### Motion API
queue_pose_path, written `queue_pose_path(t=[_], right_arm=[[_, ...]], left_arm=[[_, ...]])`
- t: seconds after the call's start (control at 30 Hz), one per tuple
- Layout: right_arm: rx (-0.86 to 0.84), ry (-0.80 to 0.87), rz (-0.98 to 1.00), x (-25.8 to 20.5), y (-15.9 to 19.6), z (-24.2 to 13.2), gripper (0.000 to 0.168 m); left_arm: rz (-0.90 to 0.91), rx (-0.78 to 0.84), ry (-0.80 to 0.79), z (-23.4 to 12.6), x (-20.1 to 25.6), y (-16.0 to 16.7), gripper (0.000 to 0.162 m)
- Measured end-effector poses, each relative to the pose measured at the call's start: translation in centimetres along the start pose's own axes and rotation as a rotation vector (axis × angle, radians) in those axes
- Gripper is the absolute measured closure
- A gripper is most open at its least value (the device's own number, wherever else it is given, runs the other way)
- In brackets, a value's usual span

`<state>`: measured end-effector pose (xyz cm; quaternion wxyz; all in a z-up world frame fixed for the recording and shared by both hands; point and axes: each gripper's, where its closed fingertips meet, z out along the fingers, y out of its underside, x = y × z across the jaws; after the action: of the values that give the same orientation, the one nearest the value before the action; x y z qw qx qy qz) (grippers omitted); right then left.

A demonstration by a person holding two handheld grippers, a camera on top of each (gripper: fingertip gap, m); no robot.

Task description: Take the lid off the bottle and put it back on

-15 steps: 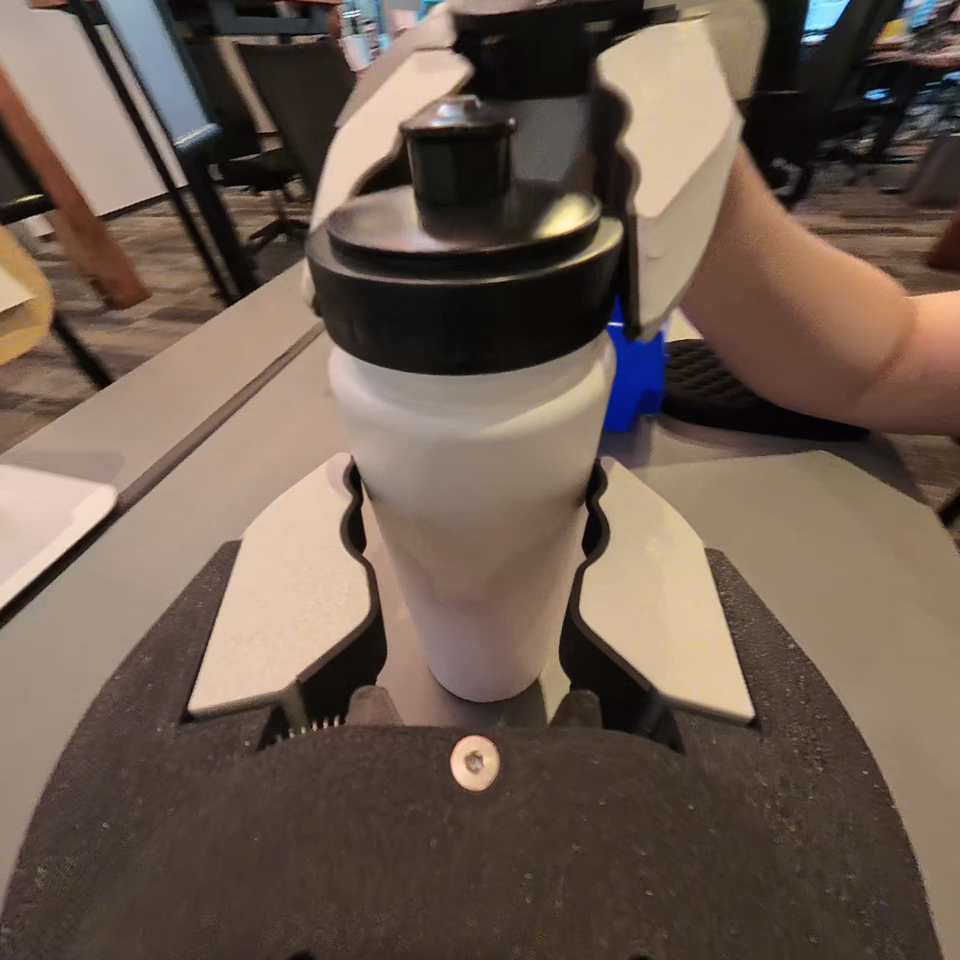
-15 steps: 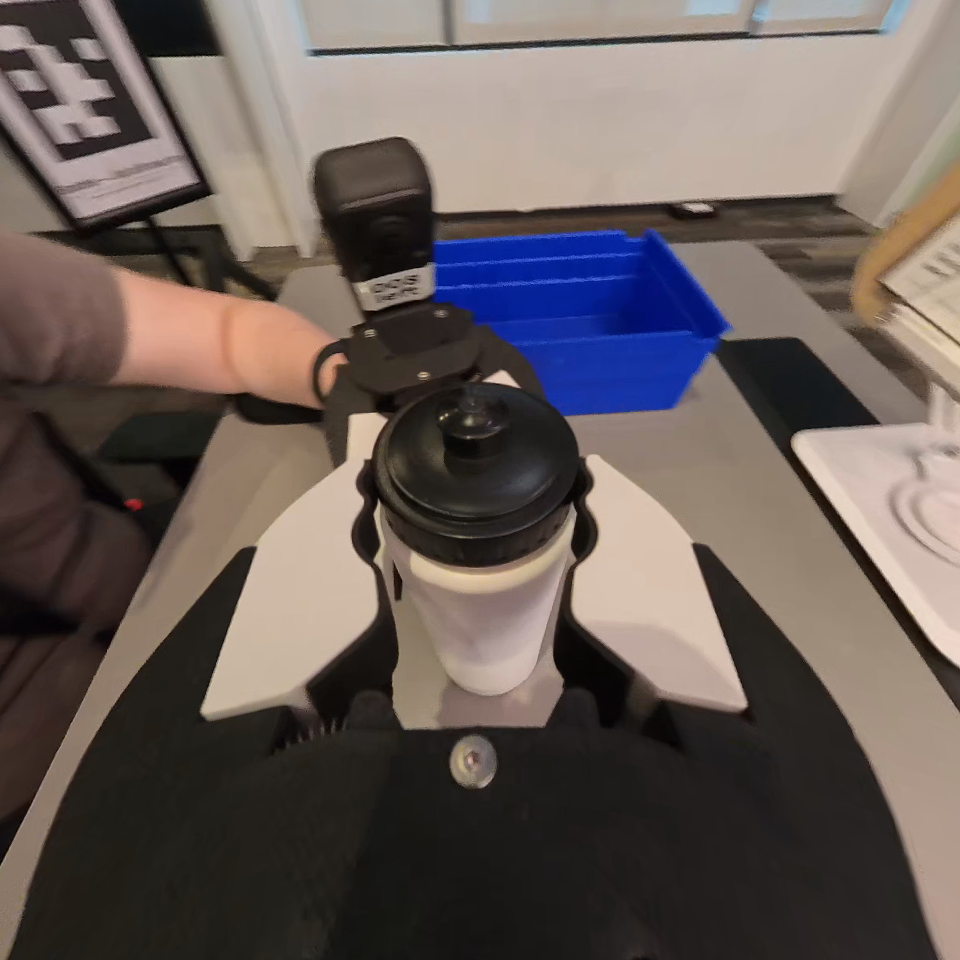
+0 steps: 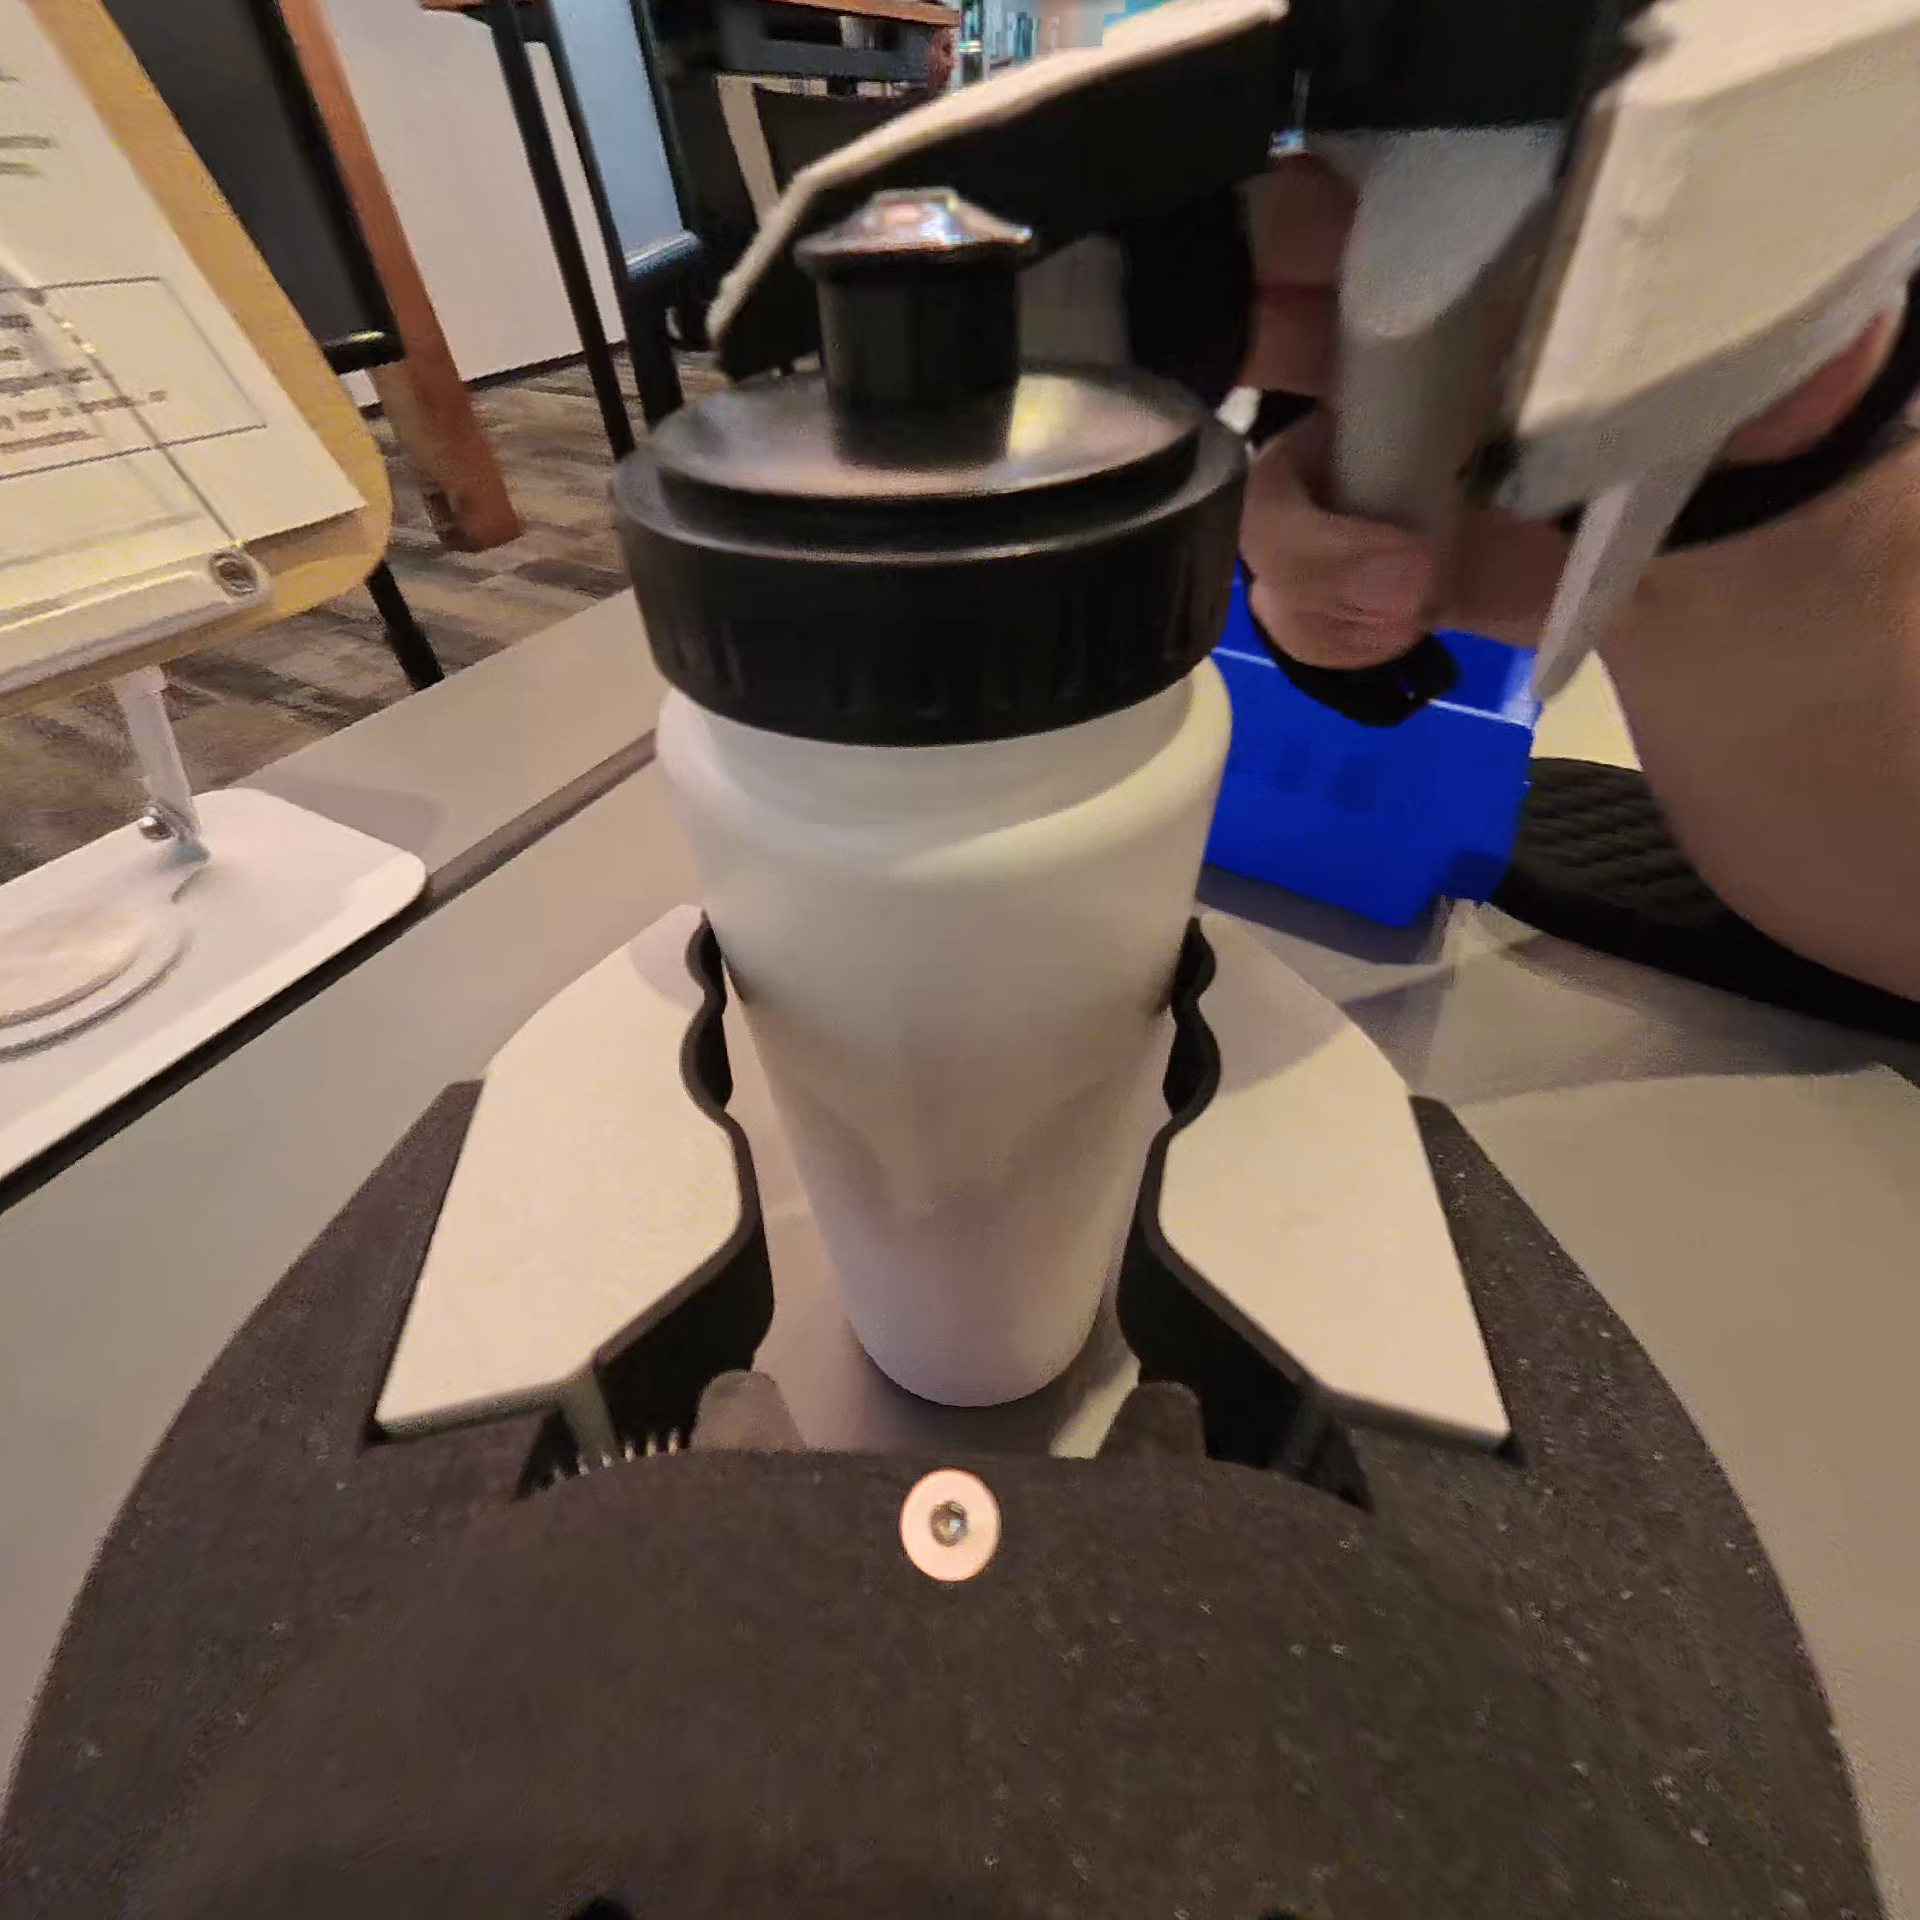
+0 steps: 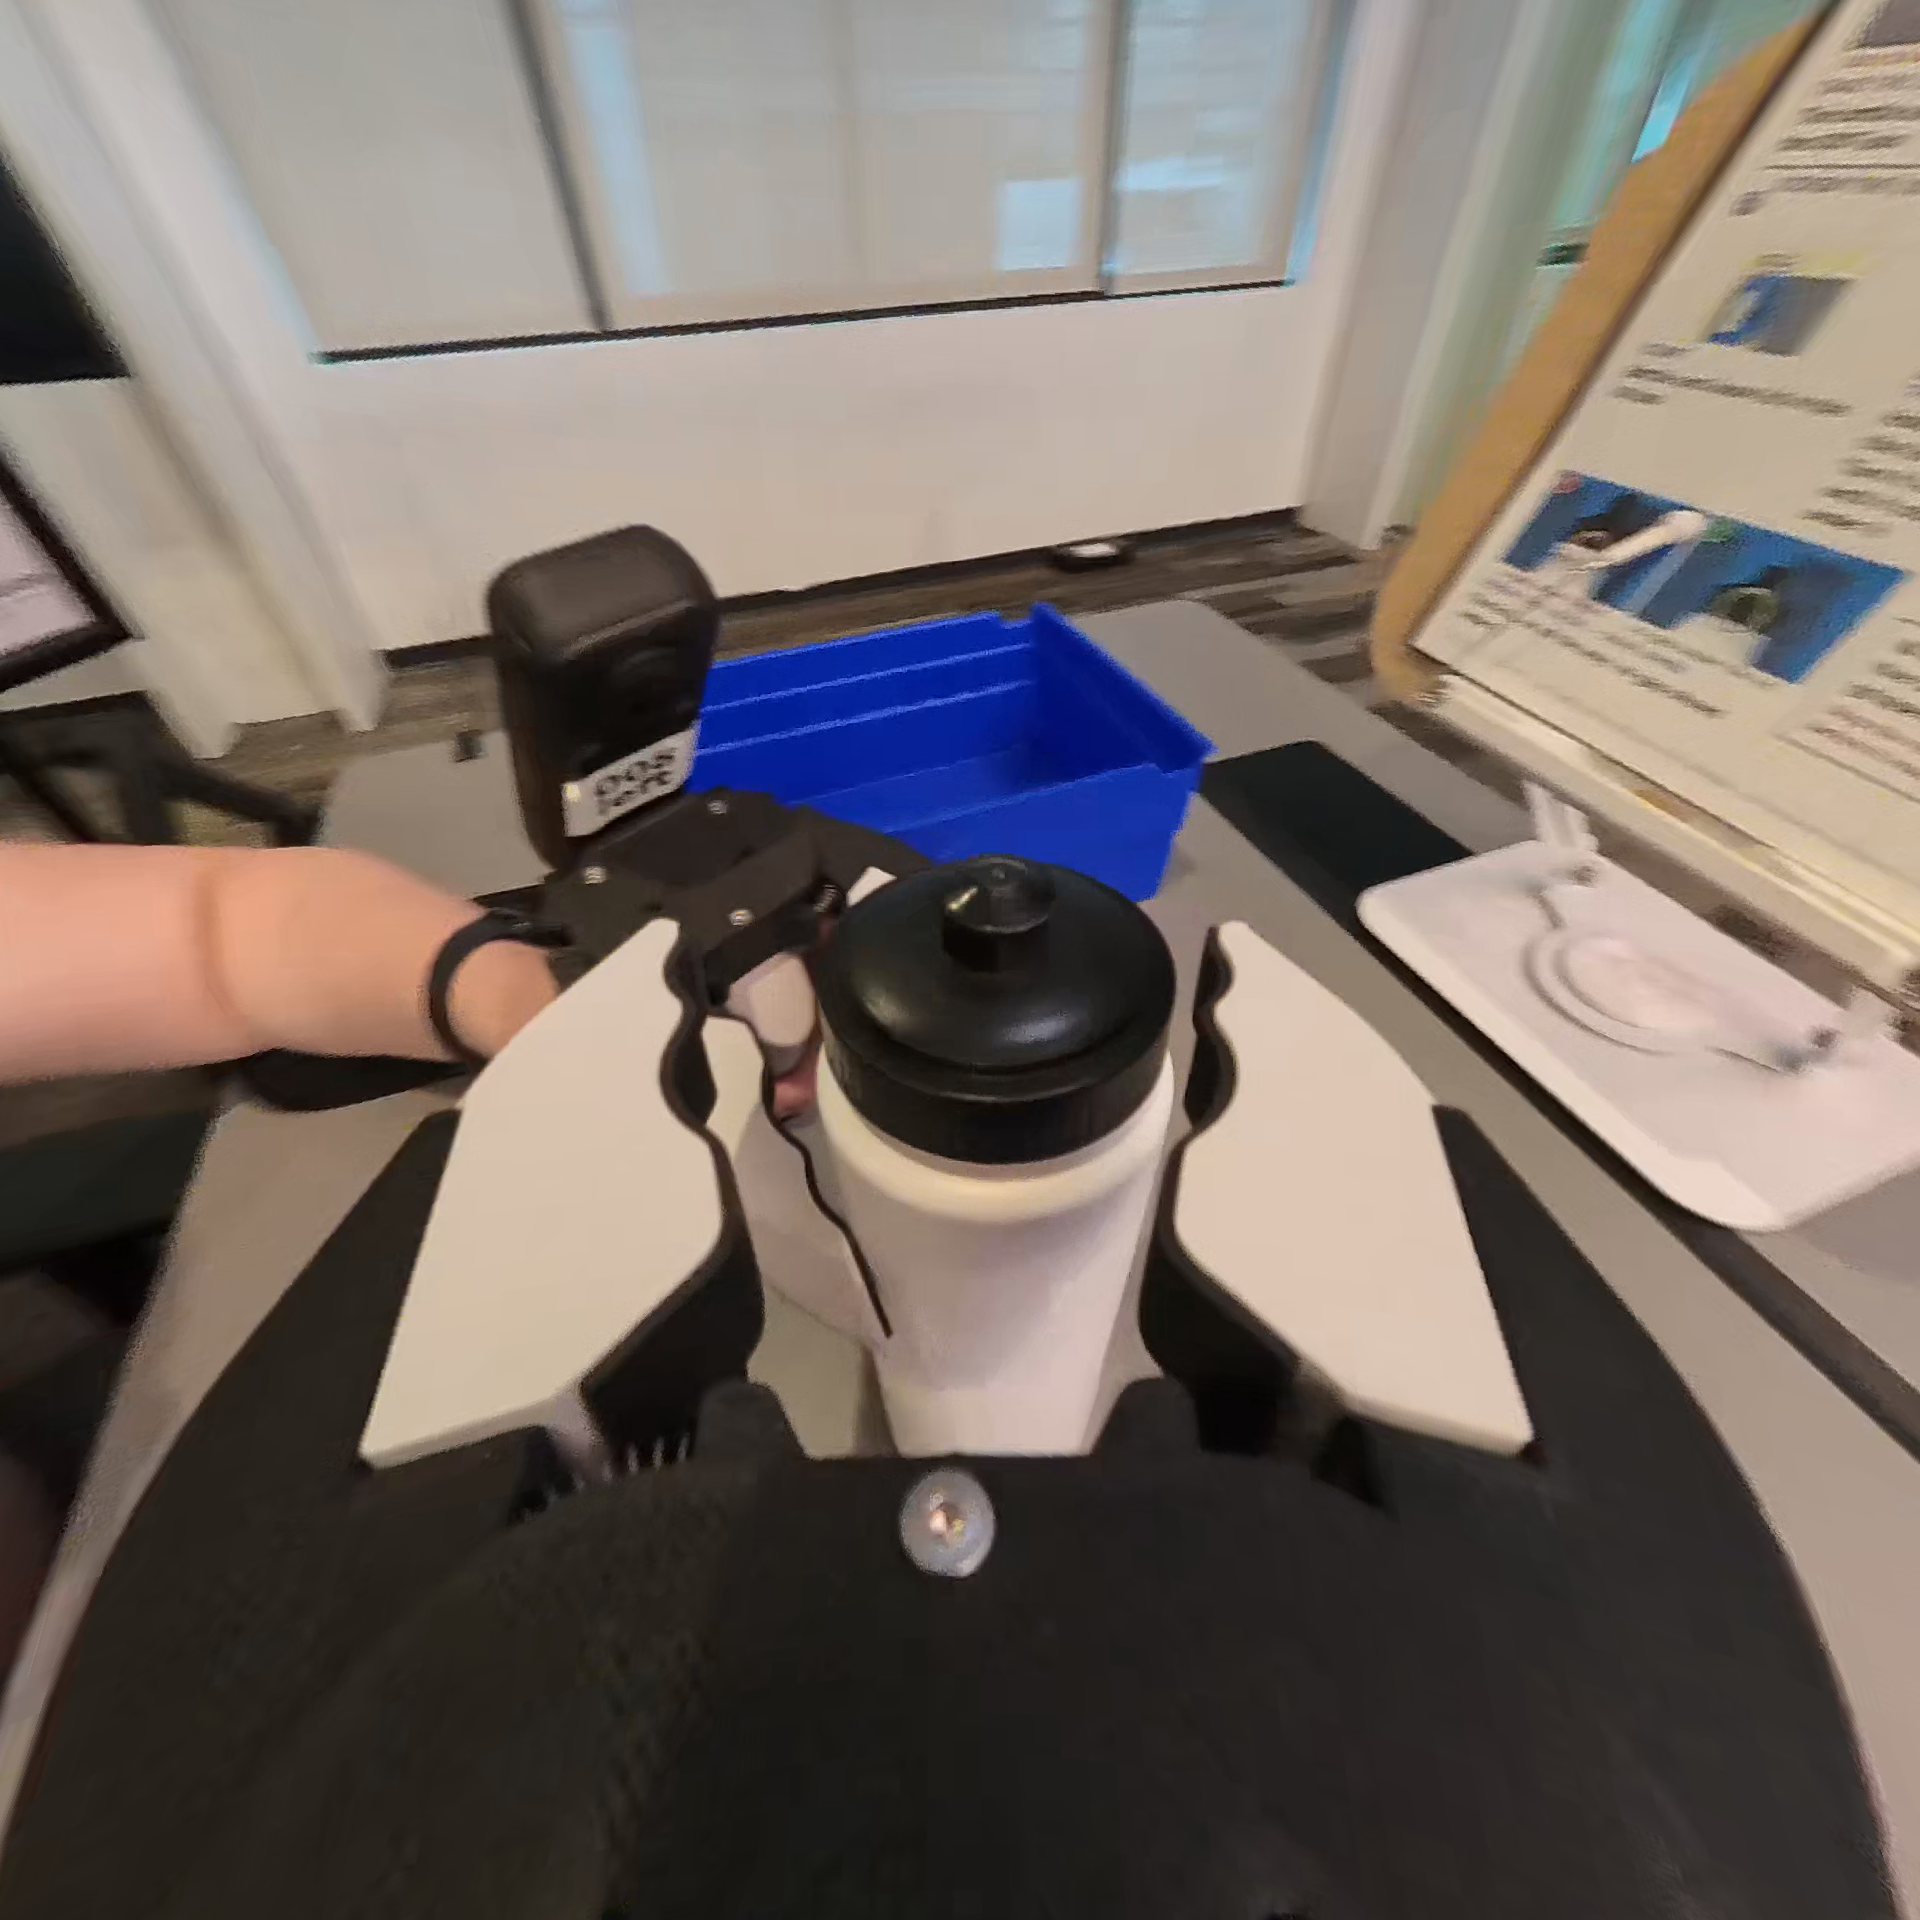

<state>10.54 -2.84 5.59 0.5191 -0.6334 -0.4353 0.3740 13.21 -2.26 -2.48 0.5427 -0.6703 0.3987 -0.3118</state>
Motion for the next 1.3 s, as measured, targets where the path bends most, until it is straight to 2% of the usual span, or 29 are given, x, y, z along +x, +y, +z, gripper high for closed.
queue_pose_path(t=[0.1,0.13,0.2,0.23,0.33,0.57,0.67,0.73,0.8,0.87,0.97,1.07,1.13,1.17,1.23,1.3], right_arm=[[-0.033,0.160,-0.029,0.9,1.0,0.9,0.077],[-0.034,0.177,-0.029,0.9,1.3,1.1,0.078],[-0.020,0.183,-0.030,0.9,1.3,1.2,0.092],[-0.030,0.157,-0.043,0.8,1.3,1.1,0.092],[-0.102,-0.025,-0.076,-0.2,1.7,0.5,0.092],[-0.059,-0.611,-0.198,-5.6,2.7,-4.1,0.092],[-0.016,-0.718,-0.220,-7.1,2.8,-4.9,0.092],[-0.017,-0.683,-0.197,-6.6,2.6,-4.5,0.092],[-0.023,-0.577,-0.167,-5.2,2.2,-3.3,0.087],[-0.008,-0.402,-0.138,-3.2,1.3,-1.9,0.074],[0.039,-0.065,-0.127,0.2,0.0,-0.3,0.066],[0.070,0.146,-0.129,1.1,-0.2,0.4,0.067],[0.031,0.181,-0.094,0.9,0.7,1.1,0.074],[0.021,0.184,-0.079,0.8,1.0,1.2,0.087],[0.008,0.163,-0.090,0.6,1.1,1.2,0.089],[-0.037,0.054,-0.111,-0.1,1.2,1.0,0.089]], left_arm=[[-0.029,0.010,-0.010,-0.1,-0.4,0.0,0.079],[-0.024,0.009,-0.005,0.0,-0.3,0.0,0.079],[0.000,-0.003,0.002,0.0,0.0,0.0,0.079],[0.001,-0.006,-0.001,0.0,0.1,0.0,0.079],[0.033,-0.016,0.059,-0.1,0.8,0.1,0.079],[0.136,-0.030,0.447,-0.7,7.2,0.3,0.079],[0.175,-0.020,0.537,-1.3,9.1,0.4,0.079],[0.160,-0.021,0.519,-1.2,8.7,0.4,0.079],[0.119,-0.013,0.427,-0.5,7.2,0.2,0.079],[0.080,-0.003,0.308,0.1,5.3,0.0,0.079],[0.033,0.020,0.196,0.2,3.0,-0.1,0.079],[-0.020,0.043,0.146,0.1,1.5,-0.2,0.079],[-0.044,0.046,0.130,0.0,1.1,-0.2,0.079],[-0.044,0.044,0.121,0.0,1.0,-0.2,0.079],[-0.030,0.036,0.113,0.0,1.0,-0.2,0.079],[-0.005,0.022,0.133,-0.1,1.3,-0.1,0.079]])
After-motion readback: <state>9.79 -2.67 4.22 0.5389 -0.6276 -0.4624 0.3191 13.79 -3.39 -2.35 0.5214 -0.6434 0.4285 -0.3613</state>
